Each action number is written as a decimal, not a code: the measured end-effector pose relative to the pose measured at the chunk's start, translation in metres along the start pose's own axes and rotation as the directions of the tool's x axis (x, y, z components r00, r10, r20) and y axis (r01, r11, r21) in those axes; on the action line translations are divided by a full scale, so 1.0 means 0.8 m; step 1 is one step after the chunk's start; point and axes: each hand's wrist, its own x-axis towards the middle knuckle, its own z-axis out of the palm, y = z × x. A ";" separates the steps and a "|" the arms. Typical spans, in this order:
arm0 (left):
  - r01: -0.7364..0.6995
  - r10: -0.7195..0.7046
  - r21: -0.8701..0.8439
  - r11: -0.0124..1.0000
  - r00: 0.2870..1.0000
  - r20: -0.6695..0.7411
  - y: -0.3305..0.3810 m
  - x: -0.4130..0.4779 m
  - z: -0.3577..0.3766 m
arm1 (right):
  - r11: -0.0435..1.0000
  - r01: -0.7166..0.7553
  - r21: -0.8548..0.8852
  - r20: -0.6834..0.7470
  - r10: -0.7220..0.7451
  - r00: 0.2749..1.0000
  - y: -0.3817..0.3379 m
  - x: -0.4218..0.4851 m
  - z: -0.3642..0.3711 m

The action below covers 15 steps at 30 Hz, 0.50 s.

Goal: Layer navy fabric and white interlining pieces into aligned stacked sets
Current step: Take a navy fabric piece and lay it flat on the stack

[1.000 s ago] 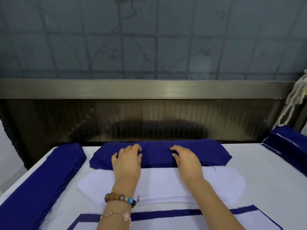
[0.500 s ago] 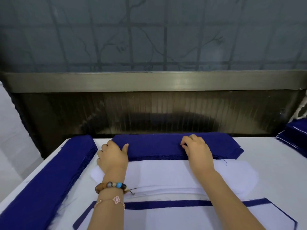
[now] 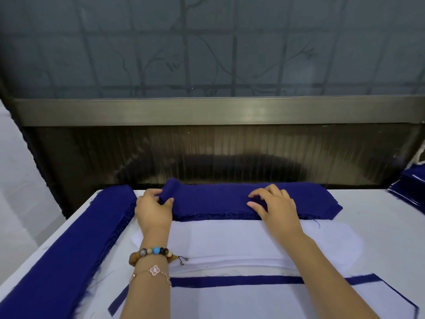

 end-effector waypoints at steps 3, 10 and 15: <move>-0.049 0.049 0.008 0.999 0.999 -0.015 0.002 -0.003 0.002 | 0.994 -0.044 0.097 0.008 0.043 0.999 0.002 0.000 -0.001; -0.205 0.213 0.109 0.973 0.974 -0.072 0.001 -0.004 0.004 | 0.985 -0.071 0.155 0.023 0.068 0.997 0.002 0.000 -0.002; -0.181 0.202 0.140 0.974 0.967 -0.153 -0.002 -0.004 0.000 | 0.983 -0.070 0.167 0.020 0.068 0.998 0.002 0.000 -0.004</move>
